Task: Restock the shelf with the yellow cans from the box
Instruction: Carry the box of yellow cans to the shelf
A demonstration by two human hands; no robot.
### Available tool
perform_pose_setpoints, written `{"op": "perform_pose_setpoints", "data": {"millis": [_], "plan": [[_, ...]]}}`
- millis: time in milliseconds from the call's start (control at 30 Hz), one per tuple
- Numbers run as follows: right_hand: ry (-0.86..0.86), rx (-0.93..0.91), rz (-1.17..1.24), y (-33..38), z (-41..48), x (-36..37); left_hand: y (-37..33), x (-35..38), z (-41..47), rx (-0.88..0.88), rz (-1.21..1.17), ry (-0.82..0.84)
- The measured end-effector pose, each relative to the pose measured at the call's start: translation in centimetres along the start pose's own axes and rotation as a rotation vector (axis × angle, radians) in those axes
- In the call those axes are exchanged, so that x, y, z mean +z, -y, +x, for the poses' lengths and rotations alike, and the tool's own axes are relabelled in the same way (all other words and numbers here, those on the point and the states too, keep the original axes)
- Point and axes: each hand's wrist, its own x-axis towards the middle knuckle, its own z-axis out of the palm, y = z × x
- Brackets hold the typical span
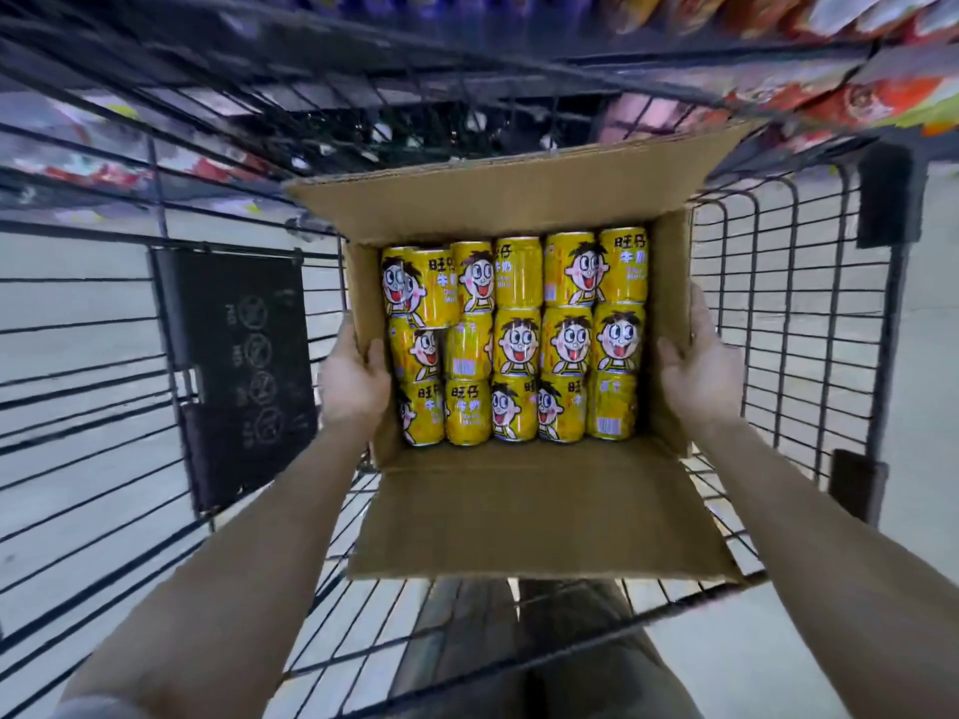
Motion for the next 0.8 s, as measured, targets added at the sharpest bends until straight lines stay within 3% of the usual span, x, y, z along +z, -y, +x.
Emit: {"op": "perform_pose_setpoints", "data": {"millis": [267,333,400,467,533,633,800], "plan": [[0.063,0.09,0.013,1.4,0.1,-1.0,0.1,-0.4,0.5,-0.081,-0.018,0.091],[0.061,0.14,0.065,2.4,0.2,-1.4,-0.9,-0.6,-0.3,-0.122,-0.054,0.042],[-0.068,0.114,0.111,3.6,0.1,-2.1,-1.8,-0.8,-0.9,-0.036,-0.094,-0.137],[-0.259,-0.041,0.172,5.1,-0.5,-2.6,-2.5,-0.7,-1.5,0.096,-0.084,-0.29],[-0.335,-0.162,0.263,6.7,-0.8,-2.6,-3.6,-0.4,-1.8,0.169,-0.078,-0.293],[-0.192,-0.101,0.298,8.5,0.2,-1.3,-5.4,0.2,-1.6,0.223,-0.026,-0.176],[-0.01,0.144,0.218,10.1,4.3,0.7,-6.9,1.4,0.7,0.049,-0.016,-0.043]]}}
